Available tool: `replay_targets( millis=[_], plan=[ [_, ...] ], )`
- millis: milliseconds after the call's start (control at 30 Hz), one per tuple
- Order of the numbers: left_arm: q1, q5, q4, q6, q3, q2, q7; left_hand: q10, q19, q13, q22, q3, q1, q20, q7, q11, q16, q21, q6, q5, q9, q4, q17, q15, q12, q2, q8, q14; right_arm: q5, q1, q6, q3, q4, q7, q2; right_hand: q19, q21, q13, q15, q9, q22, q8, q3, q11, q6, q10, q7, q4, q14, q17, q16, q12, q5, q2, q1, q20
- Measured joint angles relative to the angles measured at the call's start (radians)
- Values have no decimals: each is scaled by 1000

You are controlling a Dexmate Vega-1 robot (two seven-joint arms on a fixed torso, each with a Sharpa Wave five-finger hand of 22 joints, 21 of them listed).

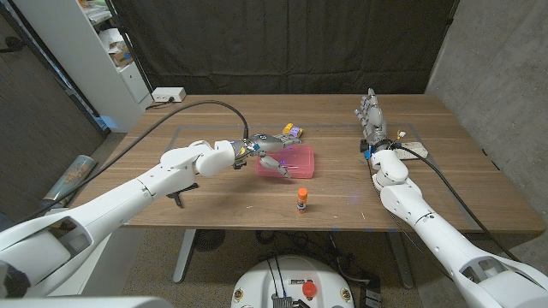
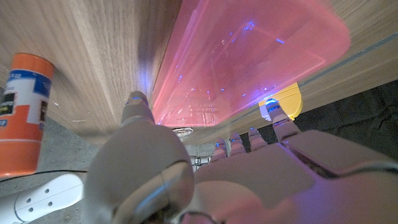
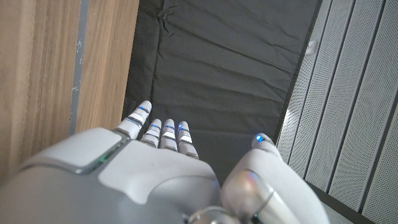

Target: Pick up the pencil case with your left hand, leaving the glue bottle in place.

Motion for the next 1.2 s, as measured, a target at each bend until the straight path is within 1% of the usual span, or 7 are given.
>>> replay_targets(
  millis=[633,767,933,967,1000,1100,1200],
  plan=[
    [-44,-5,85,-31,40,-40,5,0,0,0,0,0,12,0,-6,0,0,-4,5,5,0,0,0,-5,0,12,0,5,0,17,-3,-3,39,1,6,0,0,0,0,0,0,0,-3,0,0,0,0,-3,0,0,0,0,0,0,0,0],
    [-47,-5,87,-32,45,-44,5,0,0,0,0,0,17,0,-8,0,0,-6,8,9,0,0,0,-5,0,11,0,5,0,22,-3,-3,50,4,9,0,0,0,0,0,0,0,-3,0,0,0,0,-3,0,0,0,0,0,0,0,0],
    [-46,-5,77,-32,49,-43,5,4,1,0,0,0,40,-2,-27,-4,0,-8,27,13,0,0,0,-15,0,32,4,15,2,22,0,-3,50,8,9,-4,0,0,0,0,0,0,-6,0,0,0,0,-6,0,0,0,0,0,5,5,4],
    [-43,-5,73,-32,50,-42,5,0,4,0,0,0,44,-4,-31,-8,0,-8,30,13,0,0,0,-18,0,36,7,18,3,22,1,-3,50,9,9,-4,0,0,0,0,0,0,-6,0,0,0,0,-6,0,0,0,0,0,5,5,4],
    [-41,2,69,-14,50,-41,2,-2,8,0,0,1,49,-3,-31,-9,5,-8,30,13,0,-1,0,-23,5,41,8,23,5,25,3,-3,58,10,9,-4,0,0,0,0,0,0,-6,0,0,0,0,-6,0,0,0,0,0,5,5,4],
    [-36,2,59,-14,50,-39,2,-2,10,0,0,4,57,-1,-31,-9,7,-8,30,16,0,-4,0,-23,8,49,8,23,7,25,6,-3,58,14,9,-4,0,0,4,0,0,0,-6,0,0,0,0,-6,4,0,0,0,0,5,5,4],
    [-30,5,52,5,50,-37,-4,2,18,5,0,9,67,-3,-36,-13,8,-9,36,16,0,-8,0,-29,8,49,8,29,8,27,8,-3,63,17,10,-4,0,0,6,0,0,0,-5,0,0,0,0,-6,6,0,0,0,0,5,5,4]
  ],
)
